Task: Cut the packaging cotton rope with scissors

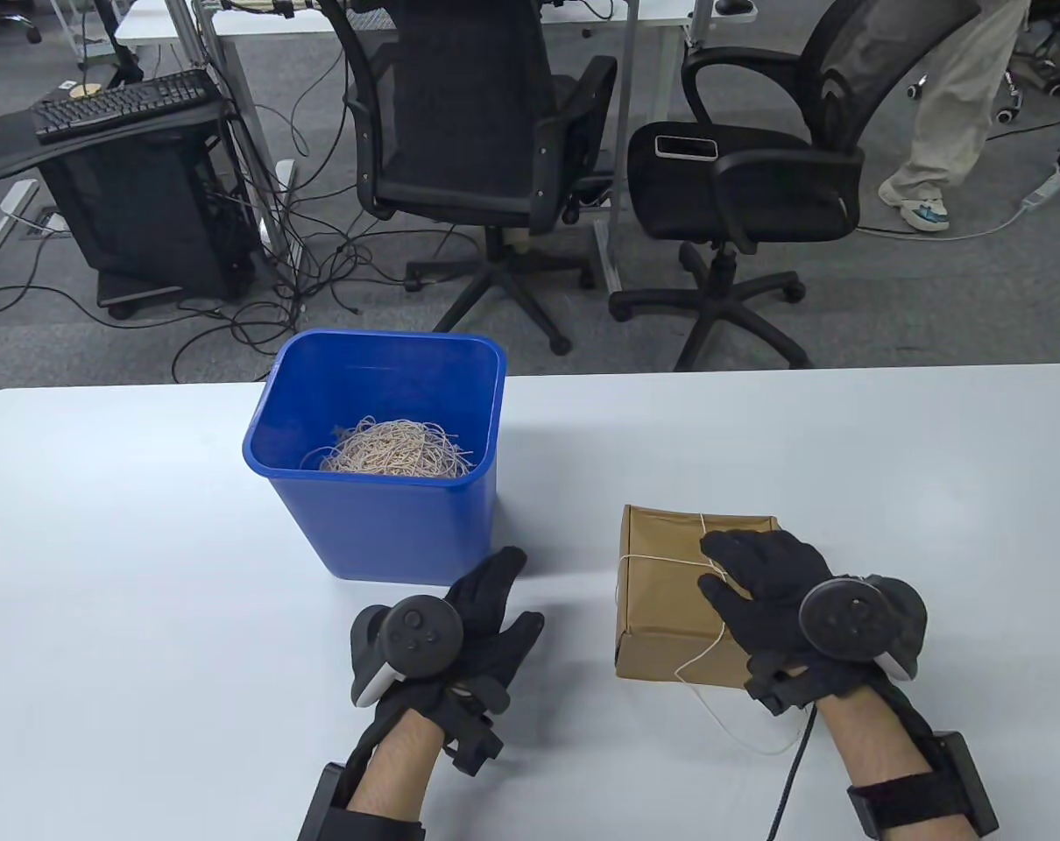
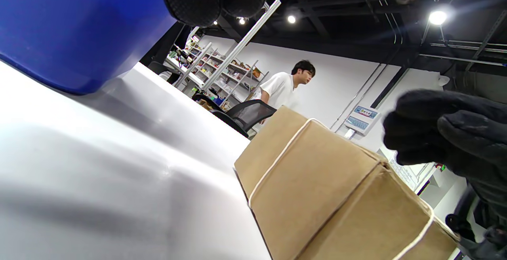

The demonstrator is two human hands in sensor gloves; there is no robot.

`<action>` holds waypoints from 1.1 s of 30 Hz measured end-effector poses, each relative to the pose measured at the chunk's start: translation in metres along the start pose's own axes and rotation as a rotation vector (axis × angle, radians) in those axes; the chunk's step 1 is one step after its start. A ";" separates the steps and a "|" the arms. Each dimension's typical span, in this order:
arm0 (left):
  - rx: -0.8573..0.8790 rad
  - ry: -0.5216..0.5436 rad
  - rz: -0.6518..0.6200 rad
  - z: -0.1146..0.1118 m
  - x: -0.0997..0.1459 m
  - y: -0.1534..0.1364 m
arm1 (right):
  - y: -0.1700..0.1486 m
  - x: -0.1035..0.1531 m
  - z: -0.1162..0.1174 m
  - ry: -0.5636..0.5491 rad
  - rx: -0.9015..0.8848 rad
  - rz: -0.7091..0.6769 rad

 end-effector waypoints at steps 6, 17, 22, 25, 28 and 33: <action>0.012 -0.010 0.002 0.000 0.000 0.000 | -0.021 -0.030 0.050 0.484 0.008 0.163; 0.025 -0.031 0.018 -0.001 -0.001 -0.002 | -0.035 -0.053 0.085 0.772 0.148 0.291; 0.036 -0.025 0.023 0.001 0.000 -0.003 | -0.037 -0.062 0.095 0.808 0.145 0.254; 0.046 -0.022 0.029 0.001 -0.001 -0.006 | -0.036 -0.060 0.102 0.859 0.182 0.258; 0.051 -0.028 0.033 -0.001 -0.001 -0.007 | -0.032 -0.063 0.108 0.914 0.254 0.278; 0.066 -0.026 0.036 -0.001 -0.001 -0.008 | -0.030 -0.063 0.106 0.818 0.202 0.250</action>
Point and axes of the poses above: the tracker on the back of each hand, its own y axis roughly to the thumb side, its own x axis roughly from the fingertips to the wrist, z = x × y, the point moved 4 cm from there along -x, roughly from the wrist to the fingertips, and after that the axes turned 5 degrees about -x, right-handed, at the moved point
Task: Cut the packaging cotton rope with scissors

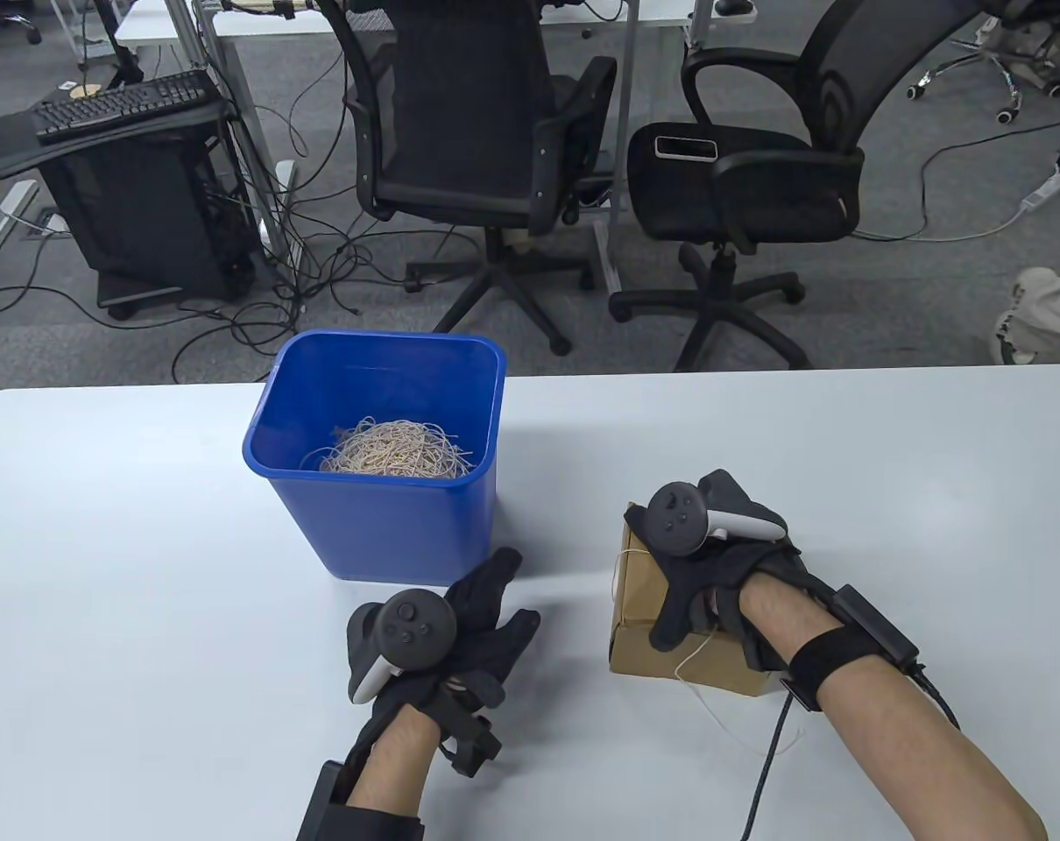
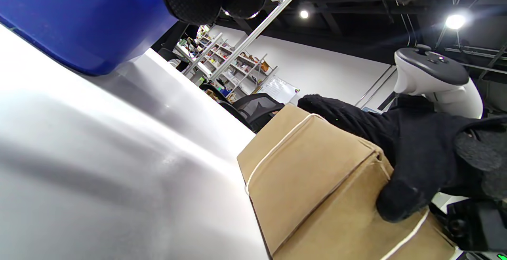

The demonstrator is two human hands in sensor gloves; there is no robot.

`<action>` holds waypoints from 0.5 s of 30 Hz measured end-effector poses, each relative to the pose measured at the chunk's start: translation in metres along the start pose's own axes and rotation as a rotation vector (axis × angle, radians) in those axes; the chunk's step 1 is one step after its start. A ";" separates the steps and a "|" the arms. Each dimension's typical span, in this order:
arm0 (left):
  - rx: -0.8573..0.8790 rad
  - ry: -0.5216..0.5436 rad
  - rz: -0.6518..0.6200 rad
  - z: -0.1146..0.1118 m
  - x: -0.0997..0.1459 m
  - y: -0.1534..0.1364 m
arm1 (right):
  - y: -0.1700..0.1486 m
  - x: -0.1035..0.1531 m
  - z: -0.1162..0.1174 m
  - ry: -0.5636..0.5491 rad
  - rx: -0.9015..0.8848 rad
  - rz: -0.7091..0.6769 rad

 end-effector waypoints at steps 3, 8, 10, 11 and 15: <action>0.010 0.006 0.004 0.002 0.000 -0.002 | 0.002 0.002 -0.004 -0.028 0.023 0.011; 0.030 0.023 0.028 0.009 0.002 -0.010 | 0.018 0.013 -0.013 -0.076 0.086 -0.034; 0.040 0.038 0.040 0.013 0.004 -0.014 | 0.028 0.023 -0.023 -0.104 0.091 -0.059; 0.046 0.046 0.046 0.015 0.004 -0.017 | 0.035 0.029 -0.029 -0.102 0.081 -0.064; 0.078 0.074 0.070 0.023 0.008 -0.026 | 0.063 0.053 -0.045 -0.133 0.075 -0.122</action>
Point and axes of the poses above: the tracker on the back of each hand, its own y axis roughly to the thumb side, its own x axis roughly from the fingertips to the wrist, z = x × y, the point moved 4 cm from there along -x, roughly from the wrist to the fingertips, and after that the axes turned 5 degrees about -x, right-handed, at the moved point
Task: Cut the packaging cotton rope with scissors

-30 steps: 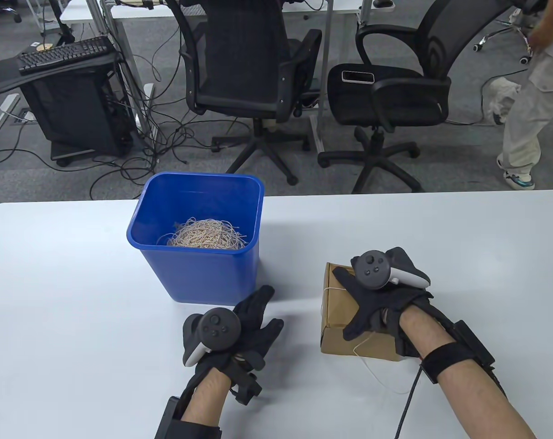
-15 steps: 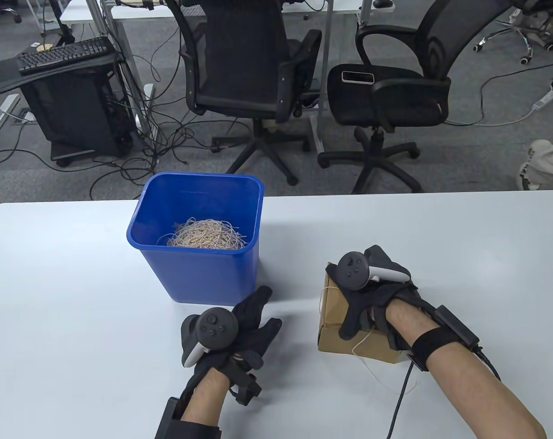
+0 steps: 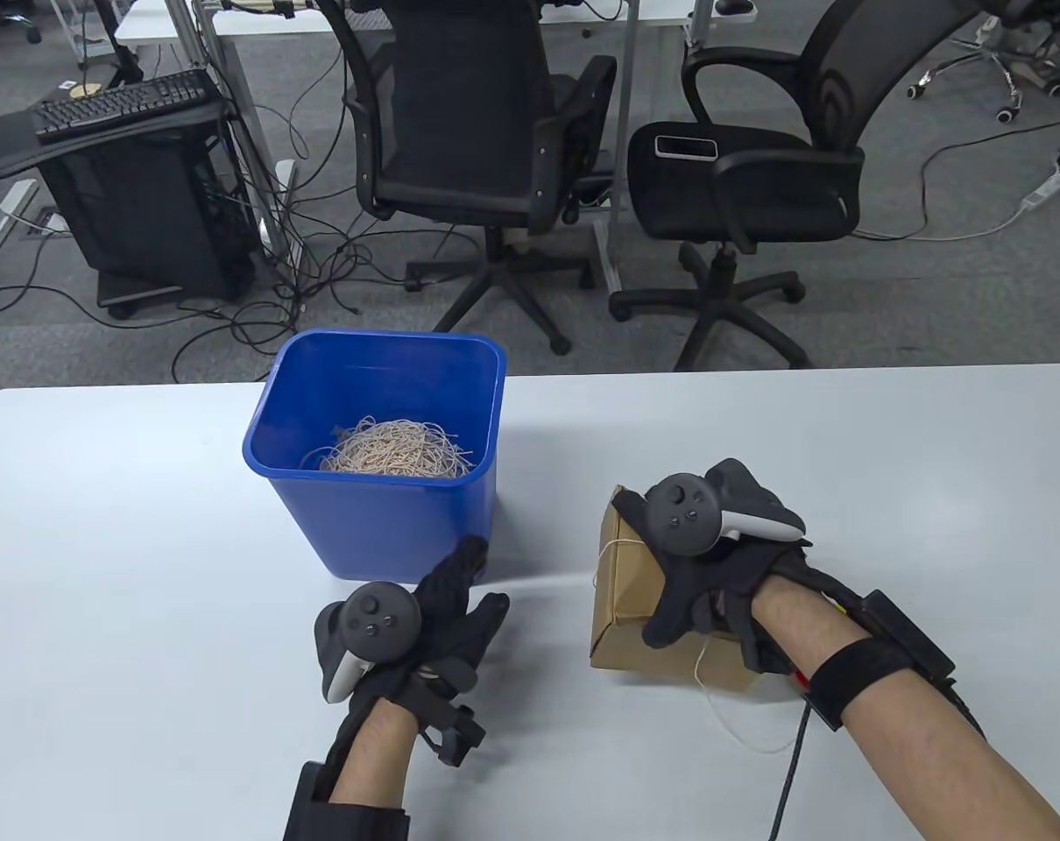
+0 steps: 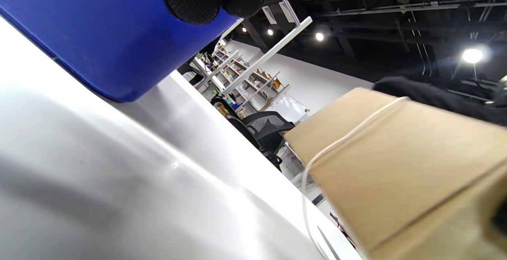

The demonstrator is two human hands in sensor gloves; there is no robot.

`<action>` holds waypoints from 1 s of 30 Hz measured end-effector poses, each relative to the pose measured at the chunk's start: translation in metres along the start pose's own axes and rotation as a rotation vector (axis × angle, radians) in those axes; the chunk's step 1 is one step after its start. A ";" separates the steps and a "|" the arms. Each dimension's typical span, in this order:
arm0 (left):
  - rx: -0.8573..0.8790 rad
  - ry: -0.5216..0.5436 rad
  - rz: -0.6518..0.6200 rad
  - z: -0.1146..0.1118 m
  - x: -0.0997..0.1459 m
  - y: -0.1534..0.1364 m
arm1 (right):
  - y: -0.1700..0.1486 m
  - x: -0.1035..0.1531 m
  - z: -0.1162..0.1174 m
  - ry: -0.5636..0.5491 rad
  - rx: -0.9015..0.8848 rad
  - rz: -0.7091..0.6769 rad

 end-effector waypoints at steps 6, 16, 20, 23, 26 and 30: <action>0.050 0.045 0.026 0.012 0.003 -0.009 | 0.038 0.013 -0.002 0.012 0.031 -0.044; 0.079 0.053 0.046 0.015 0.005 -0.014 | 0.073 0.004 0.039 0.072 0.045 -0.091; 0.083 0.051 0.047 0.014 0.005 -0.014 | 0.079 -0.008 0.059 0.112 0.067 -0.084; 0.087 0.052 0.048 0.015 0.005 -0.014 | 0.080 -0.017 0.071 0.124 0.058 -0.071; 0.111 0.052 0.058 0.015 0.006 -0.017 | 0.080 -0.026 0.084 0.137 0.046 -0.065; 0.116 0.054 0.062 0.016 0.006 -0.018 | 0.080 -0.035 0.100 0.181 0.078 -0.057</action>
Point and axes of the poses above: the tracker on the back of each hand, its own y axis roughly to the thumb side, its own x axis roughly from the fingertips to the wrist, z = x × y, the point moved 4 cm from there along -x, roughly from the wrist to the fingertips, and after that the axes turned 5 degrees about -x, right-handed, at the moved point
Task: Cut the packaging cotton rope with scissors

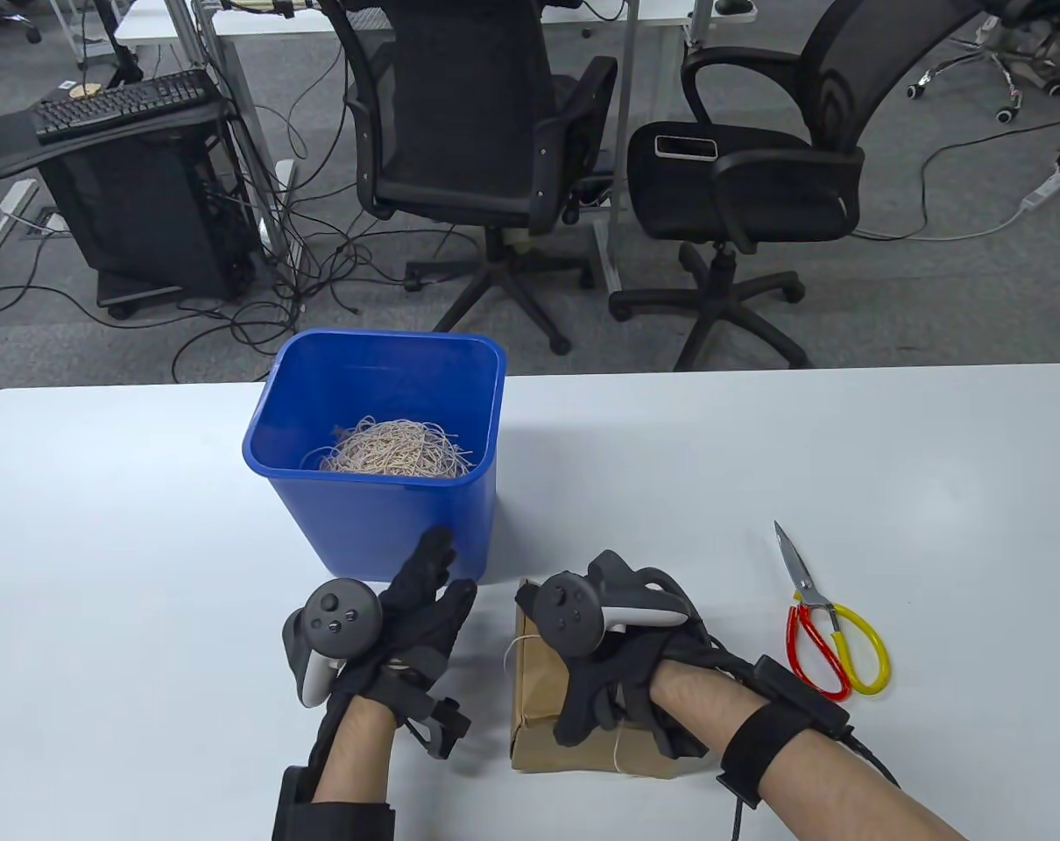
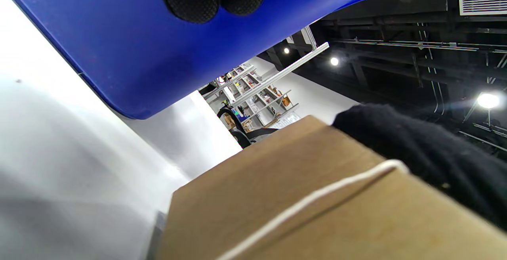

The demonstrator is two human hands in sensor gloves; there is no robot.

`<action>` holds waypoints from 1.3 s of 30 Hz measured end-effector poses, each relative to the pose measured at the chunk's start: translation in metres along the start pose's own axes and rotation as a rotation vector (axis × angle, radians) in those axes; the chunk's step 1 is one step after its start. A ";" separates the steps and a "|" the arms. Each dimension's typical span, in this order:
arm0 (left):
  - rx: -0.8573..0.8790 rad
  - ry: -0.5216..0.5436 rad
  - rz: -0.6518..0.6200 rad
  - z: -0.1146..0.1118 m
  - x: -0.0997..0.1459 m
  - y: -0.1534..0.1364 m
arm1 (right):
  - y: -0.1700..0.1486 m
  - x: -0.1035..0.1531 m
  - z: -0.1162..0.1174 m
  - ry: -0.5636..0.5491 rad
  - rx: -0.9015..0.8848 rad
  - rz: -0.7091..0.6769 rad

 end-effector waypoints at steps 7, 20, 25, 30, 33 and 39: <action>0.006 -0.005 0.002 0.000 -0.001 -0.001 | -0.004 -0.001 0.009 0.073 -0.037 0.037; 0.025 0.009 -0.005 0.006 0.000 0.001 | -0.045 0.076 -0.057 -0.451 -0.270 -0.011; 0.025 0.013 -0.007 0.007 0.000 0.001 | -0.092 0.114 -0.056 -0.707 -0.401 0.095; 0.022 0.013 -0.003 0.006 0.001 0.000 | -0.152 0.137 -0.031 -0.852 -0.540 0.278; 0.027 0.010 0.004 0.006 0.001 -0.002 | -0.180 0.144 -0.015 -0.826 -0.527 0.439; 0.030 0.002 0.021 0.005 0.002 -0.004 | -0.221 0.146 0.018 -0.600 -0.456 0.802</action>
Point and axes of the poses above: the tracker on the back of each hand, its own y axis roughly to the thumb side, its own x axis roughly from the fingertips to the wrist, z = x × y, the point moved 4 cm from there along -x, roughly from the wrist to the fingertips, and after that the axes turned 5 degrees about -x, right-handed, at the moved point
